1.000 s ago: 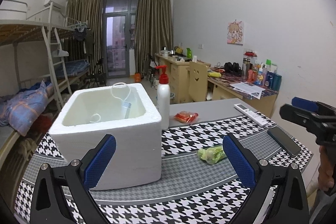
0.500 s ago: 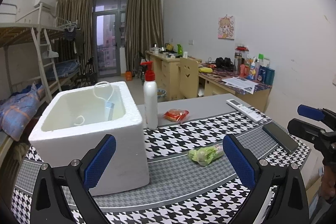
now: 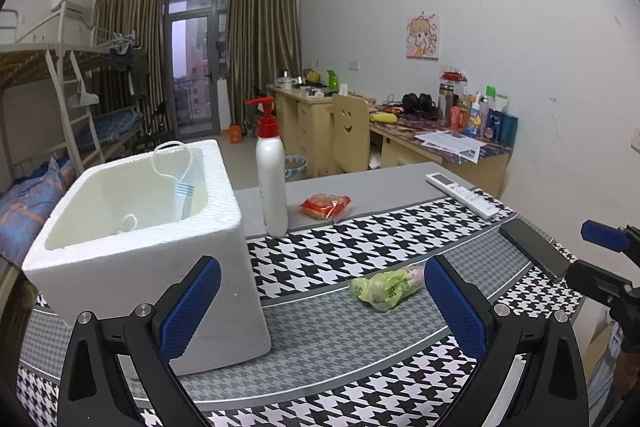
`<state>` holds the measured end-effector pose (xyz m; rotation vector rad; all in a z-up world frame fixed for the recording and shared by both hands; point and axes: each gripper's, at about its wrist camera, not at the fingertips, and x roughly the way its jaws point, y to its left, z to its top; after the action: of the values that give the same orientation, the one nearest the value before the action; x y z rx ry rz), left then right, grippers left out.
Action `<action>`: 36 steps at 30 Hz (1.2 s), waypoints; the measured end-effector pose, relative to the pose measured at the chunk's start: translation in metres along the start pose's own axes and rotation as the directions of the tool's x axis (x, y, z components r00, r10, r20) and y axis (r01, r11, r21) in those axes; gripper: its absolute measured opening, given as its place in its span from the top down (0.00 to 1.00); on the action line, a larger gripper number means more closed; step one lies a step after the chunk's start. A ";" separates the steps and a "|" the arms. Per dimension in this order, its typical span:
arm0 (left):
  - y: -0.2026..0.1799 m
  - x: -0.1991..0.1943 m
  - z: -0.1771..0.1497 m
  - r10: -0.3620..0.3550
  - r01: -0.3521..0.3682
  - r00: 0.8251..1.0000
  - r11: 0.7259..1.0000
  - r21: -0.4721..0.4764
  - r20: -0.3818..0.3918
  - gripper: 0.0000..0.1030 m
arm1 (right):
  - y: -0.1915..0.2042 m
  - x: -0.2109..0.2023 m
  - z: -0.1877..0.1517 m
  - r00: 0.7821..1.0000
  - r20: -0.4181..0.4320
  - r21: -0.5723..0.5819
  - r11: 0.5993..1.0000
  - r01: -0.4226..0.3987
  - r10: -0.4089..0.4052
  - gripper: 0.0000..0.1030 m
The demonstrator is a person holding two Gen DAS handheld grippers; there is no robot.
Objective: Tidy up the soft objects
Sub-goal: 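Move the left tool toward the green packet on the table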
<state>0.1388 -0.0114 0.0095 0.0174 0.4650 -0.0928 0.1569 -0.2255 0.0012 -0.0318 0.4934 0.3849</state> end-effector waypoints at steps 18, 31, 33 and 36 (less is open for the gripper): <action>-0.007 0.021 0.000 -0.021 0.022 1.000 0.999 0.033 -0.023 0.01 | -0.009 0.017 -0.051 0.989 -0.149 0.027 0.999 0.020 -0.015 0.10; -0.019 0.026 -0.002 -0.057 0.058 0.998 0.997 0.058 -0.023 0.01 | -0.004 0.020 -0.075 0.974 -0.225 0.058 0.998 0.007 0.006 0.14; -0.021 0.029 -0.002 -0.072 0.074 0.997 0.995 0.064 -0.036 0.01 | -0.002 0.020 -0.078 0.973 -0.232 0.053 0.999 0.002 0.010 0.16; -0.027 0.036 -0.004 -0.093 0.098 0.994 0.991 0.092 -0.062 0.01 | -0.001 0.020 -0.084 0.969 -0.247 0.062 0.998 -0.010 0.025 0.19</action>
<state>0.1668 -0.0409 -0.0101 0.0916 0.5185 -0.2090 0.1353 -0.2298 -0.0822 -0.0170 0.7529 0.3853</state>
